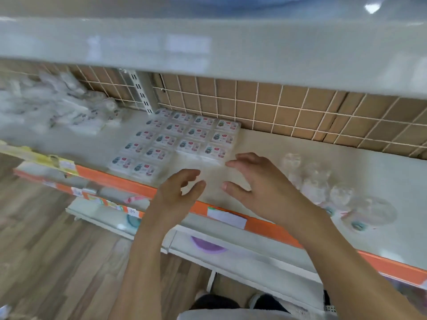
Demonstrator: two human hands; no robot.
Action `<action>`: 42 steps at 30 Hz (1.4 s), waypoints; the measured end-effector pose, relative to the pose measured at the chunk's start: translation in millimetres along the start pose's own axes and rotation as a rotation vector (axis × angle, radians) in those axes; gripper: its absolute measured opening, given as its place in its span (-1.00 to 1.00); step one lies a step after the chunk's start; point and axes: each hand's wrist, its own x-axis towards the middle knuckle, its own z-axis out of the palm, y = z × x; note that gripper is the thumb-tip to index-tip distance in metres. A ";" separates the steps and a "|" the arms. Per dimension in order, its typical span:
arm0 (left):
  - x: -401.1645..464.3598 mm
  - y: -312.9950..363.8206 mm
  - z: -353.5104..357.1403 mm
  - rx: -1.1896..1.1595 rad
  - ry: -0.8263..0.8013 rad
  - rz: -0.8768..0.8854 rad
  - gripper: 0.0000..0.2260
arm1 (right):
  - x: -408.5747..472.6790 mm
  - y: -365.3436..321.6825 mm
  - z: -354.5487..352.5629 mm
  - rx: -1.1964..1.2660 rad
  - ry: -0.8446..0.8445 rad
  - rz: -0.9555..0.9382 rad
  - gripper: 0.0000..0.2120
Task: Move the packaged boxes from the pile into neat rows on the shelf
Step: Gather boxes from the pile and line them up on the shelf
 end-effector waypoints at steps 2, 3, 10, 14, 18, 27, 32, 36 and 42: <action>-10.5 -18.9 -22.8 0.035 0.058 -0.012 -0.70 | 12.2 -22.9 12.3 -0.006 -0.031 -0.057 -0.47; -15.8 -28.2 -34.7 0.054 0.085 -0.024 -0.68 | 18.2 -35.4 18.9 -0.005 -0.051 -0.082 -0.47; -48.2 -98.0 -125.8 0.041 0.243 -0.160 -0.71 | 63.9 -135.2 77.7 -0.006 -0.173 -0.242 -0.53; -55.6 -142.4 -187.0 0.074 0.293 -0.215 -0.71 | 95.5 -196.0 121.9 0.027 -0.210 -0.296 -0.54; -53.3 -176.7 -245.1 0.120 0.332 -0.234 -0.67 | 126.7 -250.0 157.7 0.012 -0.237 -0.332 -0.50; -55.6 -228.9 -339.7 0.232 0.401 -0.271 -0.67 | 188.2 -346.2 213.8 0.018 -0.289 -0.379 -0.47; -49.4 -262.2 -374.4 0.213 0.428 -0.302 -0.67 | 224.3 -386.1 242.8 0.035 -0.327 -0.431 -0.48; -37.8 -291.8 -407.7 0.195 0.458 -0.336 -0.66 | 263.5 -420.1 270.3 0.051 -0.329 -0.478 -0.50; 10.3 -343.5 -479.2 0.231 0.478 -0.356 -0.65 | 341.7 -475.8 311.9 0.073 -0.331 -0.508 -0.50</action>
